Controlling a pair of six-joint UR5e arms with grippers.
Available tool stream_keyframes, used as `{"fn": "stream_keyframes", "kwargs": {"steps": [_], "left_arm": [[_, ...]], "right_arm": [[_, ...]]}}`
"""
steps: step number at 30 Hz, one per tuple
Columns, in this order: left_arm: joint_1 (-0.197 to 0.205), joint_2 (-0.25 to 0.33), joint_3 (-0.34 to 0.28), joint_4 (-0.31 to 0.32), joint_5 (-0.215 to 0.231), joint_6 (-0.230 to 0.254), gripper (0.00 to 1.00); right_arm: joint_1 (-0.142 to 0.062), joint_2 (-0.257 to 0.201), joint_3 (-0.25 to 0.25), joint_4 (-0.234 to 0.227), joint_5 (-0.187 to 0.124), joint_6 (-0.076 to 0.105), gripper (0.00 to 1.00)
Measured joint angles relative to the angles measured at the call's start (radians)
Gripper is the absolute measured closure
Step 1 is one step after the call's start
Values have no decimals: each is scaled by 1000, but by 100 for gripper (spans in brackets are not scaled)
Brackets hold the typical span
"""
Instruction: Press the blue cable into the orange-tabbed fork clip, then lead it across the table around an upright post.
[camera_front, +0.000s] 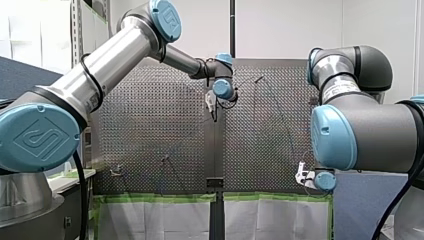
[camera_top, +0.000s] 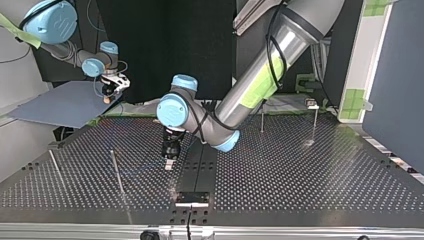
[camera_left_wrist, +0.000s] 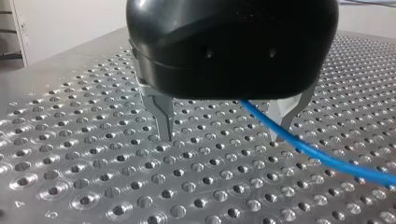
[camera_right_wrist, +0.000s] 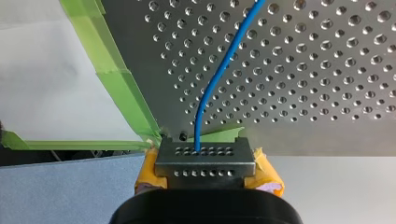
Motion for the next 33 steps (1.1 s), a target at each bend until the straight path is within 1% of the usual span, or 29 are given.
{"fn": "stream_keyframes", "kwargs": {"steps": [4, 9, 13, 18, 24, 33], "left_arm": [[3, 0, 11, -14, -3, -5, 0], [7, 0, 35, -56, -20, -6, 0], [10, 0, 41, -91, -37, -8, 0], [13, 0, 42, -137, -45, -25, 0], [15, 0, 45, -186, -24, -33, 0], [17, 0, 45, -192, -12, -38, 0]], "right_arm": [[-5, 2, -1, -1, -2, 0, 100], [-9, 3, -4, -5, -3, -4, 100], [-9, 4, -8, -5, -4, -4, 100], [-9, 4, -12, -6, -3, -5, 100], [-9, 4, -22, -7, -2, -7, 100], [-9, 7, -23, -41, -1, -6, 100]]}}
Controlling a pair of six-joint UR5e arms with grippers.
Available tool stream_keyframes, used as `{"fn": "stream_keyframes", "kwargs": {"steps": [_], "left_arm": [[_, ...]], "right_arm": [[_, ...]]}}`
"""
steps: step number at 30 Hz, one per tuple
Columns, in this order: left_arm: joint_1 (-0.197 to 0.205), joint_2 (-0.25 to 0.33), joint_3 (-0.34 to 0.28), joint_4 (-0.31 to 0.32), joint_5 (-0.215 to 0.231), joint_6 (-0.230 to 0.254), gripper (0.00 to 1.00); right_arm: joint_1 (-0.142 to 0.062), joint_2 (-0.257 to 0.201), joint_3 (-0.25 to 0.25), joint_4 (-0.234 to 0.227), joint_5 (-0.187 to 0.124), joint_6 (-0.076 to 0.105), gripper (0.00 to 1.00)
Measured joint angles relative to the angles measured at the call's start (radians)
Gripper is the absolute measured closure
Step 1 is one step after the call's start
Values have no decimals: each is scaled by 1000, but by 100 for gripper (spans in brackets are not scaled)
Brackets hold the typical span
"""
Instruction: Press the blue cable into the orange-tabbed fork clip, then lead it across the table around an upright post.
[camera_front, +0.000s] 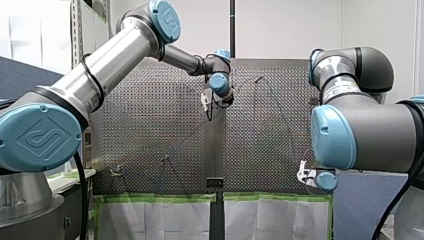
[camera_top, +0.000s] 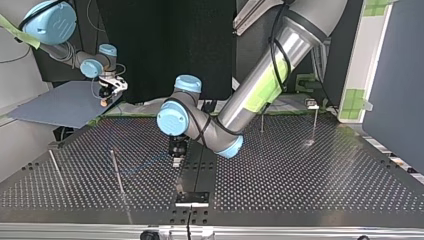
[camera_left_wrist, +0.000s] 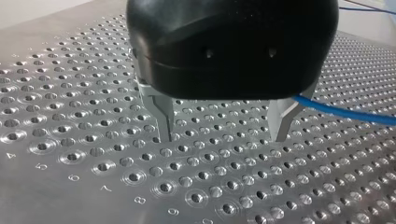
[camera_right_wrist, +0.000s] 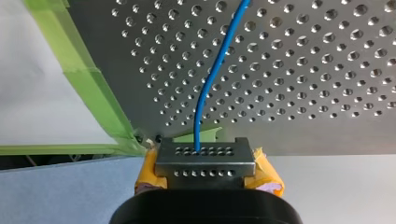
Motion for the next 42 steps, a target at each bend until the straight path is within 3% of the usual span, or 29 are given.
{"fn": "stream_keyframes", "kwargs": {"steps": [6, 11, 14, 18, 25, 32, 42], "left_arm": [[1, 0, 0, -3, 6, -12, 0], [-1, 0, -1, -4, 9, -22, 0], [-8, 0, -1, -4, 10, -24, 0], [-16, 0, -1, -3, -8, -40, 0], [-17, 0, -1, -5, -52, -95, 0], [-12, 1, -1, -7, -68, -136, 0], [-33, 16, -6, -46, -65, -142, 0]], "right_arm": [[-3, 15, -7, -12, 1, 16, 100], [-9, 56, -35, 11, 2, 30, 100], [-10, 69, -48, 38, 12, 21, 100], [-9, 73, -56, 69, 26, -4, 100], [-8, 73, -62, 83, 29, -40, 100], [-9, 73, -63, 85, 29, -45, 100], [-8, 73, -64, 86, 28, -45, 100]]}}
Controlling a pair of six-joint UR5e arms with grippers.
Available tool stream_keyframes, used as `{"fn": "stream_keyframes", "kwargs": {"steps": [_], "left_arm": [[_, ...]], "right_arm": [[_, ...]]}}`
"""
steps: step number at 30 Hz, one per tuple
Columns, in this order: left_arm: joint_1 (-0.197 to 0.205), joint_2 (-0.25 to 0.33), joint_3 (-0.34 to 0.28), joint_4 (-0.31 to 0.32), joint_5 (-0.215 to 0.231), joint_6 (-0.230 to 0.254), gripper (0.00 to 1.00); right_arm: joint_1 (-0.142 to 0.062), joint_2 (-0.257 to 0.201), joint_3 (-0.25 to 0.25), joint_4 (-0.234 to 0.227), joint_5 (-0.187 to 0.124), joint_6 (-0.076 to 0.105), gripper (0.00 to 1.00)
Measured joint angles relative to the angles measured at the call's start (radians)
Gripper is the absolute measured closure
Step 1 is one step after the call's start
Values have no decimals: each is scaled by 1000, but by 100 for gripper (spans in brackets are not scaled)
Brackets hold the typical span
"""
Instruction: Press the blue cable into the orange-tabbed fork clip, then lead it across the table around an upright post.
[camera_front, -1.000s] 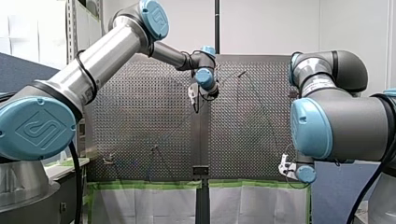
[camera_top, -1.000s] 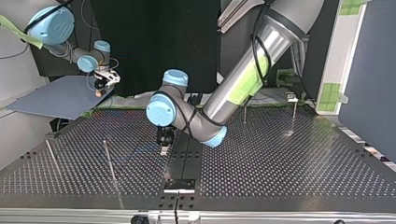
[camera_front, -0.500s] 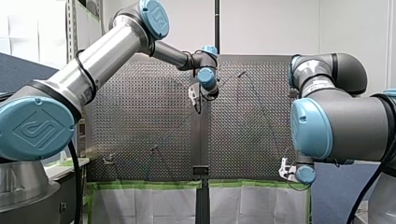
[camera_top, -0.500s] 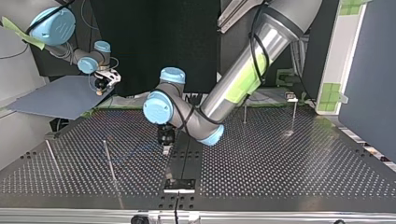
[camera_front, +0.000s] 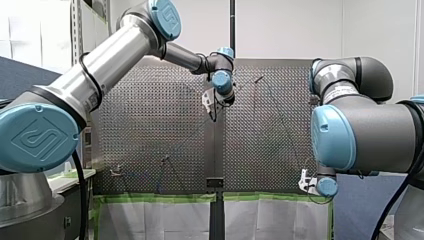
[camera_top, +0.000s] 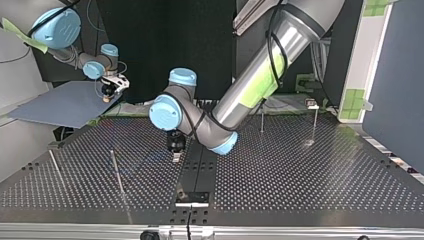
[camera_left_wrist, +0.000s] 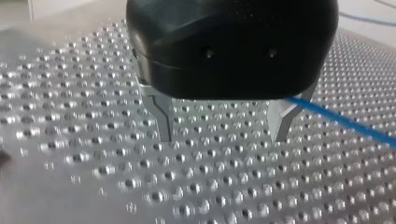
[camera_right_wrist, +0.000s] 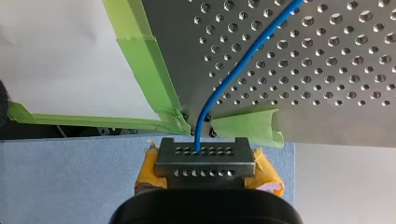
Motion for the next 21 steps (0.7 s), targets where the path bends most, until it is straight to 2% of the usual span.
{"fn": "stream_keyframes", "kwargs": {"steps": [4, 9, 15, 21], "left_arm": [[-14, 26, -19, -3, 1, 2, 0], [-23, 75, -65, 33, 18, 14, 0], [-32, 134, -124, 87, 70, 36, 0], [-52, 198, -182, 140, 134, 94, 0]], "right_arm": [[0, 0, 0, 1, -1, 0, 100], [0, 0, 0, 2, -2, 0, 100], [1, 0, -1, 2, -4, 0, 100], [2, 0, -2, 4, -5, 2, 100]]}}
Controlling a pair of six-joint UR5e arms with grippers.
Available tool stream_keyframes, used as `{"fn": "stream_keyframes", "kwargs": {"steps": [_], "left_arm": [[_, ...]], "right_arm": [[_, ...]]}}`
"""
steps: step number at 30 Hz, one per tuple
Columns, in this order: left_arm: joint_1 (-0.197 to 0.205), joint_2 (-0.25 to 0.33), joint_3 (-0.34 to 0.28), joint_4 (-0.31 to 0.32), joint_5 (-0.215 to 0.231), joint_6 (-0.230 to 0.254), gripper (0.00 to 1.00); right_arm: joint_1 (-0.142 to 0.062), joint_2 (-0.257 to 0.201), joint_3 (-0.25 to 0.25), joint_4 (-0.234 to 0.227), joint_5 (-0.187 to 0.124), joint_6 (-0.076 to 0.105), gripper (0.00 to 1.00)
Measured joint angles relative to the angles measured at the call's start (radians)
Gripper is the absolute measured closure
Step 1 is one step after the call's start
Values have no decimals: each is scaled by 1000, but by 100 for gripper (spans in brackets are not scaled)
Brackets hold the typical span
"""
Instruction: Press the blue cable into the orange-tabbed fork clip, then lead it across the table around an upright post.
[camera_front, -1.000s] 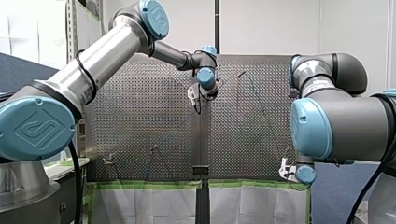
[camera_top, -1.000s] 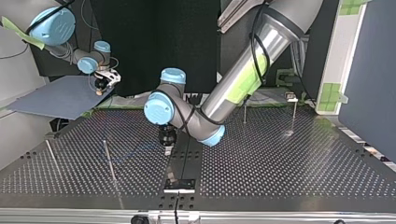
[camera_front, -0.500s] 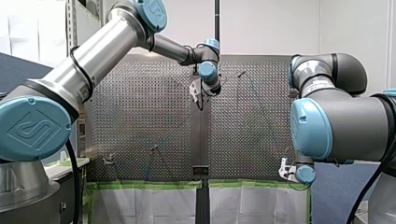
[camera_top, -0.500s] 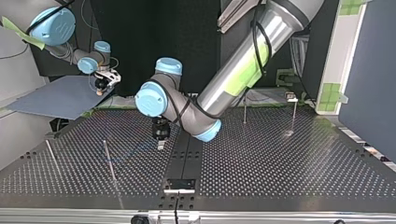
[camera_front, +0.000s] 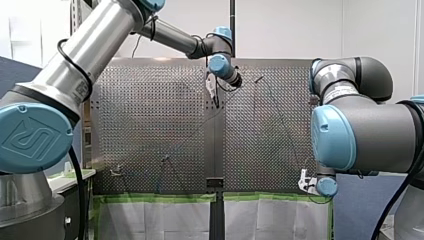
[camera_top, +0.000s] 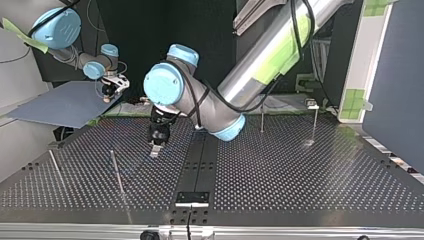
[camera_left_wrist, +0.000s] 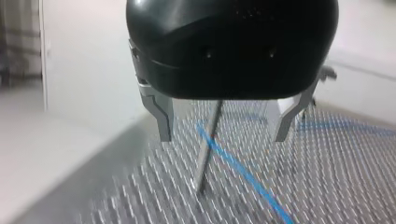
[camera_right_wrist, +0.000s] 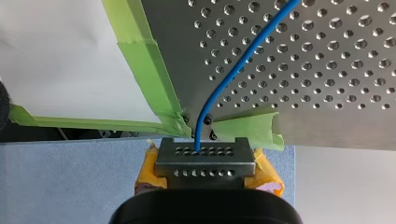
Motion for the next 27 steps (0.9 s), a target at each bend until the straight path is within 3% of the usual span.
{"fn": "stream_keyframes", "kwargs": {"steps": [7, 14, 18, 27], "left_arm": [[-21, 36, 21, 26, 63, 68, 0], [-34, 37, 64, -4, 82, 127, 0], [-37, 37, 80, -19, 95, 136, 0], [-52, -27, 143, -74, 98, 173, 0]], "right_arm": [[0, 0, 0, 1, -7, 1, 100], [1, 0, -1, 3, -10, 3, 100], [0, 0, -1, 4, -15, 4, 100], [3, 0, -2, 4, -20, 5, 100]]}}
